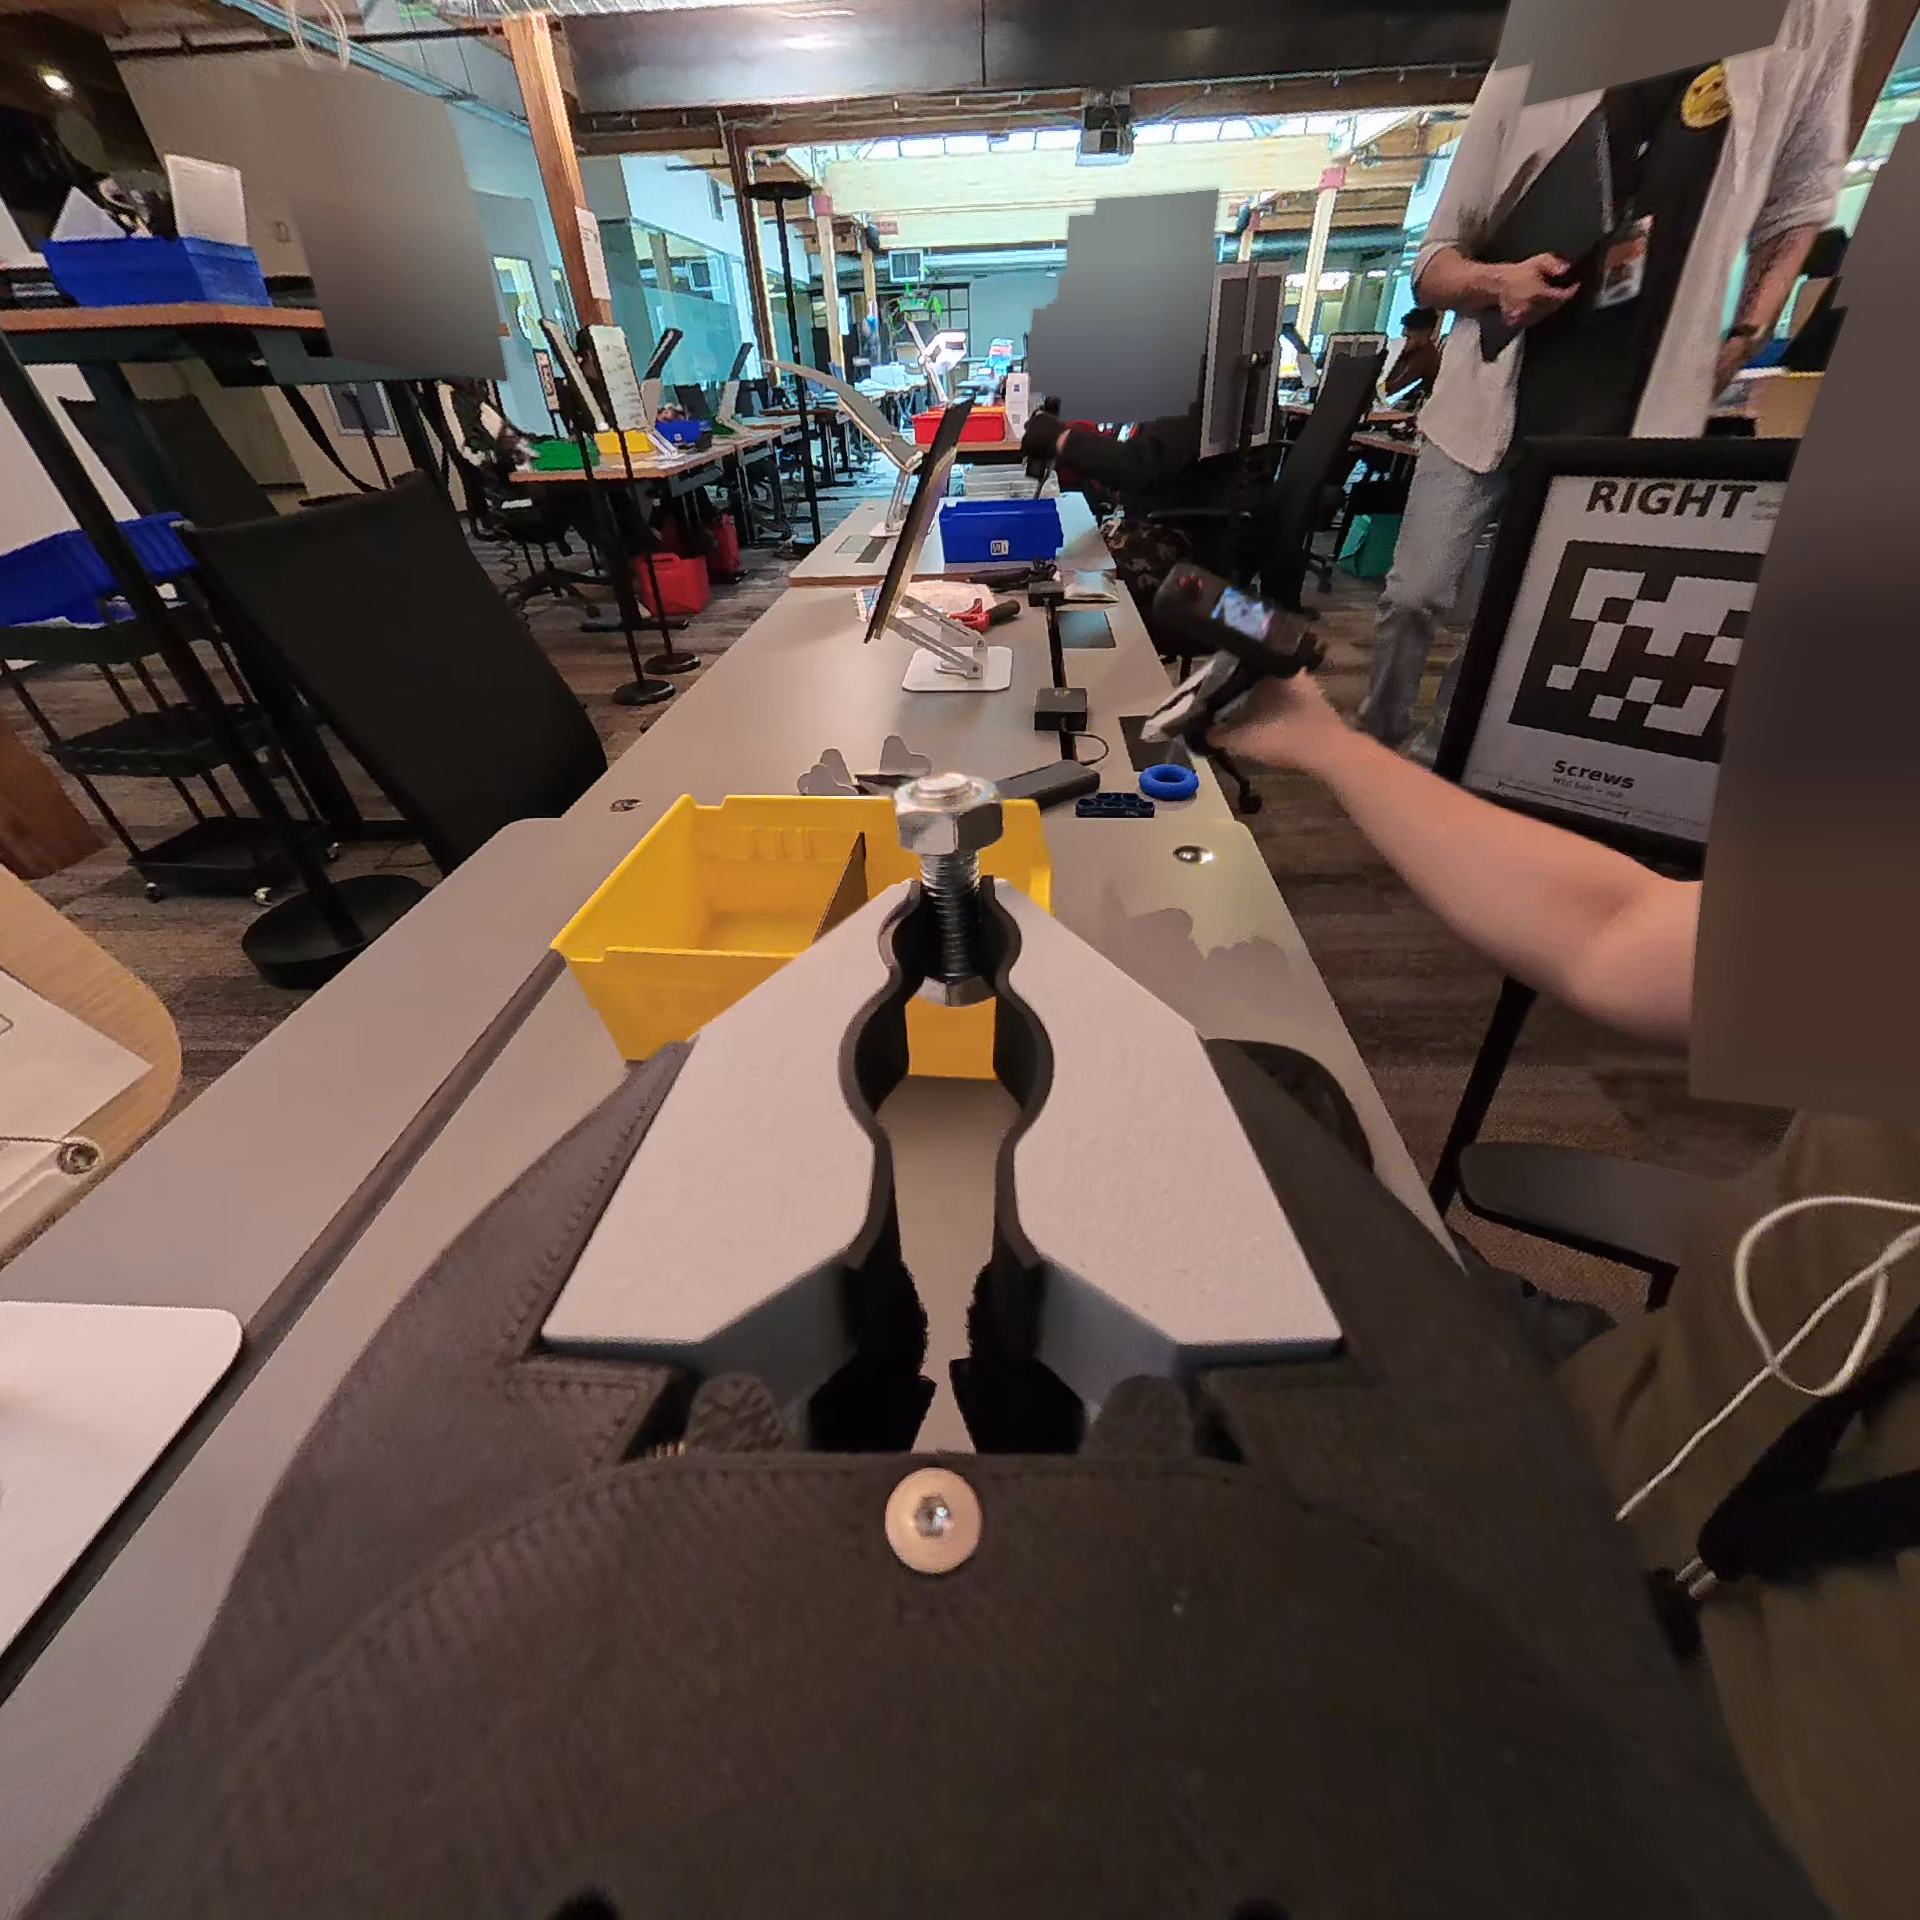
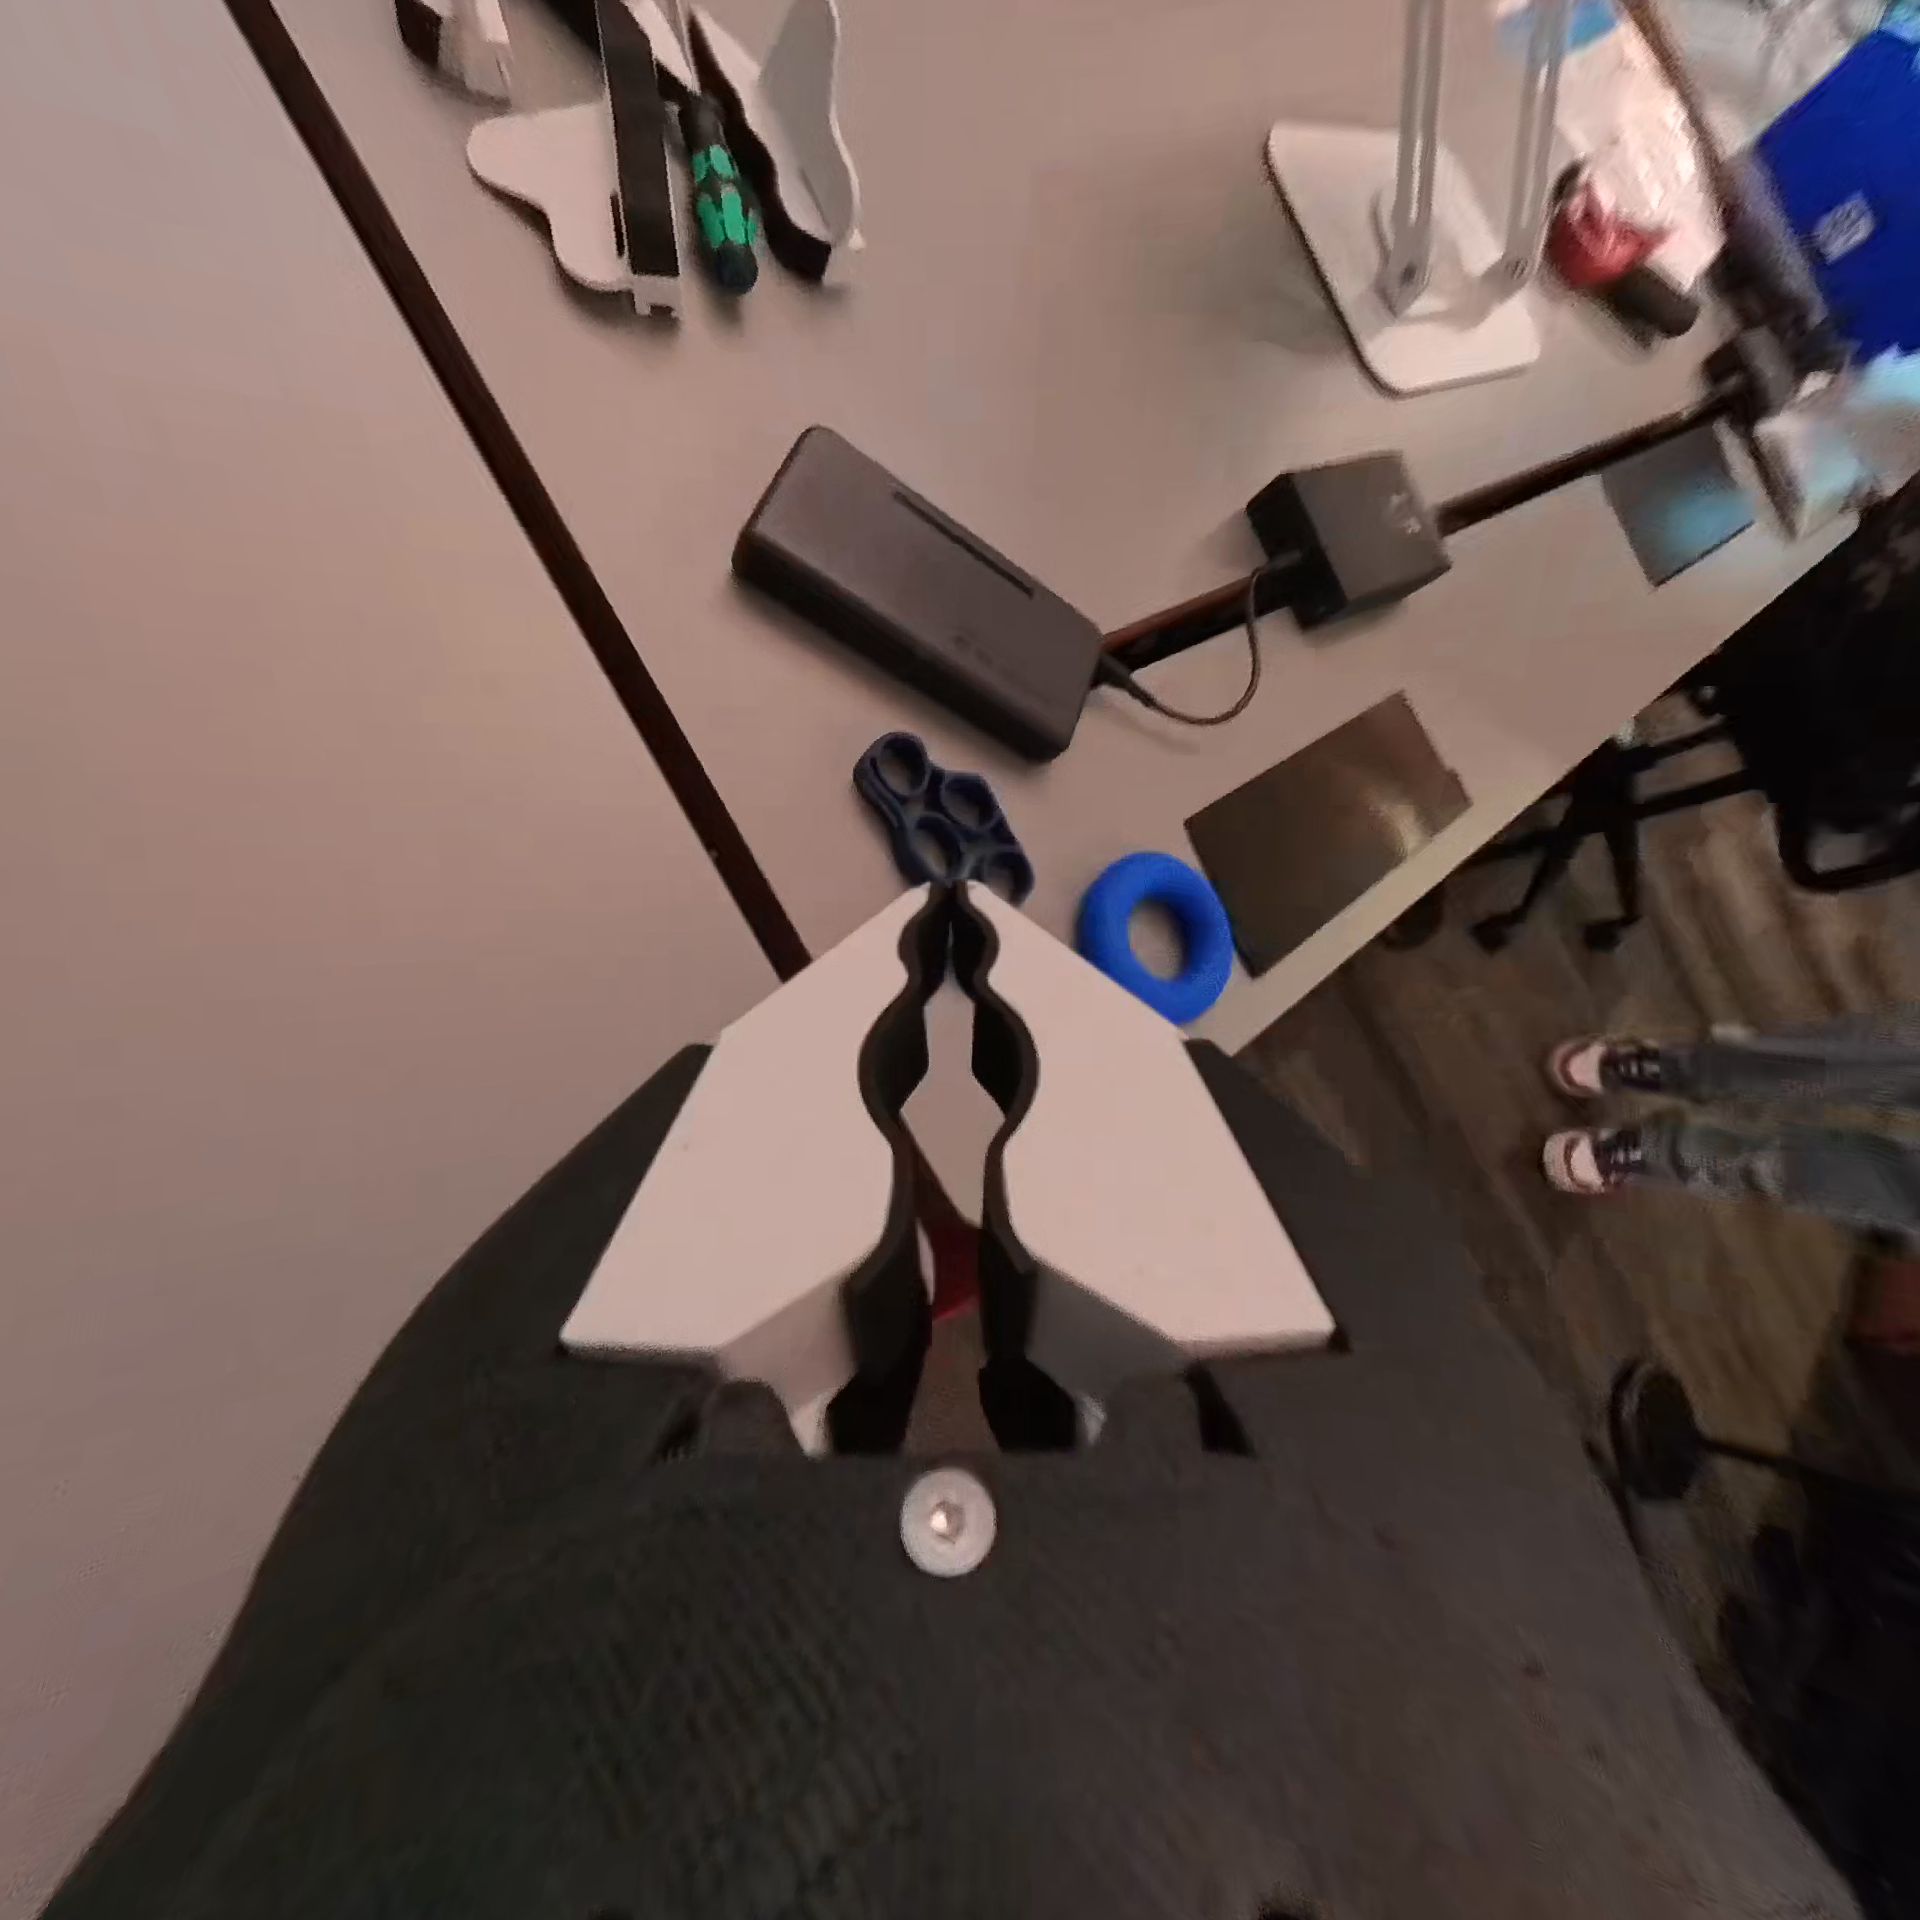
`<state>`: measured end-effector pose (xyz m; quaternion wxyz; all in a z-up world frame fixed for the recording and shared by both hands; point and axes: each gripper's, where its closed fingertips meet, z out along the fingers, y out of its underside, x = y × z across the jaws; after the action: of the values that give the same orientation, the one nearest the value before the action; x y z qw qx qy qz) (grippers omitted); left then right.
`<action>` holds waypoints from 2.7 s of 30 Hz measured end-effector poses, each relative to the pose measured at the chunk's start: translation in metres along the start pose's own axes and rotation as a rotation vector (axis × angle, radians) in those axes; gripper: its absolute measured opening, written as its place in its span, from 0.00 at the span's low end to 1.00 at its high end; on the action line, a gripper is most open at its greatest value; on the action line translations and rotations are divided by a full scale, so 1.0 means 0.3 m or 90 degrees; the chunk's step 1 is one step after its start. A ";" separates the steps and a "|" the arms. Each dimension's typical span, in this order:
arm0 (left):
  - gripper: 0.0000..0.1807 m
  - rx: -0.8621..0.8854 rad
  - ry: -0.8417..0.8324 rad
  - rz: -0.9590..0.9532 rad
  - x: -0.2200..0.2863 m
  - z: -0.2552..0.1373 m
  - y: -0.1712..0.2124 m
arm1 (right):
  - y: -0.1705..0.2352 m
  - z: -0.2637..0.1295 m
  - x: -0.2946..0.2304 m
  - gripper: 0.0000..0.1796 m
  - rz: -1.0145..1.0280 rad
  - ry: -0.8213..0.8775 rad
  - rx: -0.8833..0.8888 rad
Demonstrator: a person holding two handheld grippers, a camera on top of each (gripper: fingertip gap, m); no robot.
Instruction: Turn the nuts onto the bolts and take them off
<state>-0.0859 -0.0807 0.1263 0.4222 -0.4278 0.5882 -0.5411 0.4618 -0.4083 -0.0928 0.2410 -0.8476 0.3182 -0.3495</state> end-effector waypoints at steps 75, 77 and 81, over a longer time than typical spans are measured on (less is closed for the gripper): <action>0.04 -0.034 -0.032 -0.078 -0.138 0.103 0.177 | -0.632 -1.478 -1.659 0.34 -0.170 -1.428 0.466; 0.04 -0.032 -0.035 -0.075 -0.140 0.101 0.175 | -0.639 -1.460 -1.645 0.35 -0.151 -1.450 0.452; 0.04 -0.024 -0.038 -0.080 -0.151 0.088 0.166 | -0.645 -1.440 -1.618 0.34 -0.142 -1.468 0.439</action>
<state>-0.0503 -0.0420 0.0766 0.3968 -0.4879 0.5574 -0.5421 -0.0573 -0.0133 0.0924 0.5652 -0.5753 -0.2685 0.5267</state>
